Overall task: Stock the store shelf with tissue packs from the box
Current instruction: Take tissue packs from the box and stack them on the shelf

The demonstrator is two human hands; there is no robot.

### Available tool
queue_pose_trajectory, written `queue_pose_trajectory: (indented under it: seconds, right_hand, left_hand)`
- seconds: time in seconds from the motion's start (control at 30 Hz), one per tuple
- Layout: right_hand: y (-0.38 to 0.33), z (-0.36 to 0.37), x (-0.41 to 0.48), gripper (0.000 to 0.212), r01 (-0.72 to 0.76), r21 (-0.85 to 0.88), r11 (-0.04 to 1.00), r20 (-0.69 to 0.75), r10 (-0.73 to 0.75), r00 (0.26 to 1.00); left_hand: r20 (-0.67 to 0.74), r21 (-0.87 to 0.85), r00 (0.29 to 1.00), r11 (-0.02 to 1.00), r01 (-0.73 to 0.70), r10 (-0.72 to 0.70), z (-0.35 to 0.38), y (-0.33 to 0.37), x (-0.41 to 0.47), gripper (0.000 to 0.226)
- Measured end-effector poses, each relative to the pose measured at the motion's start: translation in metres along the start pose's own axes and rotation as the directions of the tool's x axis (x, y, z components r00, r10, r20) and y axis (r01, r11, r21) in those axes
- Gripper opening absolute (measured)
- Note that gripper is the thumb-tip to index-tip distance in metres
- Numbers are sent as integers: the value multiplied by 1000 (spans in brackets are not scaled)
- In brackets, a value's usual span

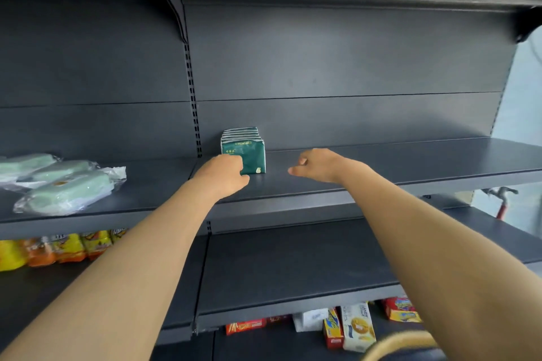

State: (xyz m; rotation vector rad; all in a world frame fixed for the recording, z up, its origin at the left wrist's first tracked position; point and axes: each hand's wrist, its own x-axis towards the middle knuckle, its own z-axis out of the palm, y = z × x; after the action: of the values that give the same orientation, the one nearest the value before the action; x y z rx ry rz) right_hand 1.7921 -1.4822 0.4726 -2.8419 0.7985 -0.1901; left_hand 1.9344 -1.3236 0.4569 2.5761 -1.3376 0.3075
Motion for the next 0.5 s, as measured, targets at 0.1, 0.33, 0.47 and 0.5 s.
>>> queue_pose_trajectory:
  seconds: [0.1,0.33,0.47,0.5]
  right_hand:
    - [27,-17,-32,56,10,39,999,-41,-8,999]
    - [120,-41,-114,58,105,5,994,-57,-104,993]
    - [175,-53,-167,57,151,-106,983,-36,-155,987]
    - [188,-56,-181,56,161,-115,980,-30,-165,986]
  left_hand:
    - [-6,90,1000,996,-8,9,-13,34,-28,33]
    - [-50,109,996,991,78,-73,-17,132,-93,34]
    - [-40,111,991,985,134,-130,-10,189,-126,34]
    - [-30,113,989,983,144,-141,-9,203,-135,34]
